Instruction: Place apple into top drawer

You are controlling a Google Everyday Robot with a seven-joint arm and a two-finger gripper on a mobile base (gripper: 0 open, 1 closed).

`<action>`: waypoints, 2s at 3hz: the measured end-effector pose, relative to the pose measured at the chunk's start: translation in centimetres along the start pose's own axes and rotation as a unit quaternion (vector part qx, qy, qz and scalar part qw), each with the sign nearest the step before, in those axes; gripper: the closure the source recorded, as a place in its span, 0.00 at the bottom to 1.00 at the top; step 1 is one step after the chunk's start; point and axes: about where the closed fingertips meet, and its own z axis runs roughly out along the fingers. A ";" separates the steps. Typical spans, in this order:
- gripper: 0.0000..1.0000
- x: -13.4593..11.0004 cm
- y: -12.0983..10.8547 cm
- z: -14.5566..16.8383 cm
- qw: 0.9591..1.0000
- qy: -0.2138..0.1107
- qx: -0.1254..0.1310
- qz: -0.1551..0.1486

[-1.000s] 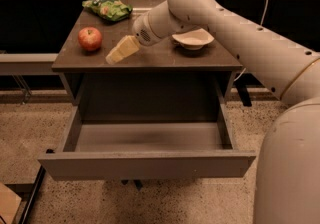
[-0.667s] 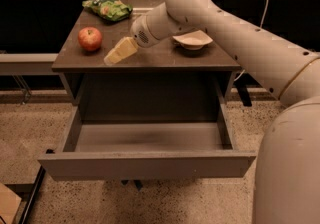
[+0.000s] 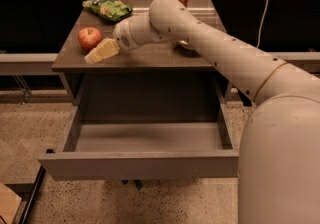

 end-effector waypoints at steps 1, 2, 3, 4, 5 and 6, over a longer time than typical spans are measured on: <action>0.00 -1.0 -0.4 4.3 0.999 -0.035 -0.022 -0.010; 0.00 -1.9 -1.4 7.0 0.998 -0.057 -0.029 -0.018; 0.19 -2.7 -2.1 8.1 0.997 -0.069 -0.030 -0.027; 0.42 -3.1 -2.3 8.3 0.996 -0.073 -0.027 -0.031; 0.65 -2.9 -2.4 8.0 0.997 -0.073 -0.024 -0.029; 0.89 -2.7 -2.5 6.3 0.998 -0.063 -0.013 -0.028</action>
Offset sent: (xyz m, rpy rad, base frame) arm 0.0657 0.0760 -0.0132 0.1432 -0.0789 0.0858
